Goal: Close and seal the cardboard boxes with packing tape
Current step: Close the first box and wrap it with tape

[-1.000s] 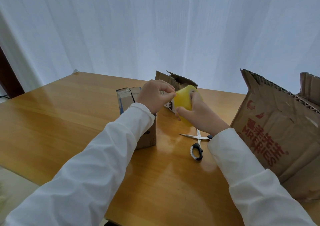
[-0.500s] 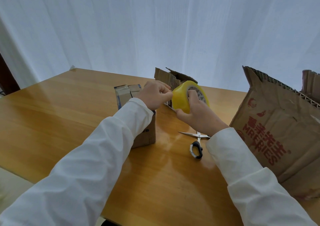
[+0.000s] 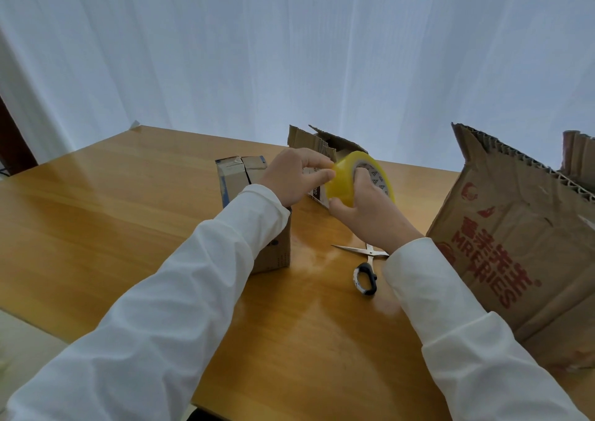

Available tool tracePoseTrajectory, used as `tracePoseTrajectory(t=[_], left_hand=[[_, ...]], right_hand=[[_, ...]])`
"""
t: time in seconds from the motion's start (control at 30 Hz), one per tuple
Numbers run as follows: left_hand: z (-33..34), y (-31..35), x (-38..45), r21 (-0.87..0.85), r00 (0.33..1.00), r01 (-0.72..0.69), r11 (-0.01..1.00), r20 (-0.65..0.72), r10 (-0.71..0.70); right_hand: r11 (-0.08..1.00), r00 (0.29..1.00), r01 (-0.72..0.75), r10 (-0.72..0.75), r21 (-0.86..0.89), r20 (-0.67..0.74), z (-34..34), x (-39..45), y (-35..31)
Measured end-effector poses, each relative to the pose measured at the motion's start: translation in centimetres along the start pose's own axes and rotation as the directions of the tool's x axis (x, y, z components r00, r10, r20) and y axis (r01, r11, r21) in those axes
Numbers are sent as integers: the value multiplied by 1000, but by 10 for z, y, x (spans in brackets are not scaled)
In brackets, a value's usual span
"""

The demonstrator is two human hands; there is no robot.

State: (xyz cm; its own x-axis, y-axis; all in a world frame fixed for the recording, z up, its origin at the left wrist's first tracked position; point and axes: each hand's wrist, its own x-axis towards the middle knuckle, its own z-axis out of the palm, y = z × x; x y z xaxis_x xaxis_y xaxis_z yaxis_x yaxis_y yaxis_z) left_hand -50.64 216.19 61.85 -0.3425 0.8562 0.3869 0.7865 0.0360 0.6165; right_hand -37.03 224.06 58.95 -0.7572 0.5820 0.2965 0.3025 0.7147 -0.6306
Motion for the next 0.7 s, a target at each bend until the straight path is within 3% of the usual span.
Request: tracePoseTrajectory(t=[0.1, 0.3, 0.53, 0.7], left_hand=[[-2, -2, -3, -11, 996, 5, 1000, -93, -6], [1, -4, -2, 8, 991, 63, 998, -118, -62], [-4, -2, 1, -113, 988, 151, 982, 47, -147], [-2, -4, 2, -47, 986, 122, 991, 120, -116]], right_hand=[[998, 1000, 14, -15, -68, -23, 5, 0, -2], [994, 998, 28, -34, -110, -51, 7, 0, -1], [993, 995, 90, -93, -79, -36, -1, -1, -1], [992, 996, 93, -93, -85, 9, -2, -1, 1]])
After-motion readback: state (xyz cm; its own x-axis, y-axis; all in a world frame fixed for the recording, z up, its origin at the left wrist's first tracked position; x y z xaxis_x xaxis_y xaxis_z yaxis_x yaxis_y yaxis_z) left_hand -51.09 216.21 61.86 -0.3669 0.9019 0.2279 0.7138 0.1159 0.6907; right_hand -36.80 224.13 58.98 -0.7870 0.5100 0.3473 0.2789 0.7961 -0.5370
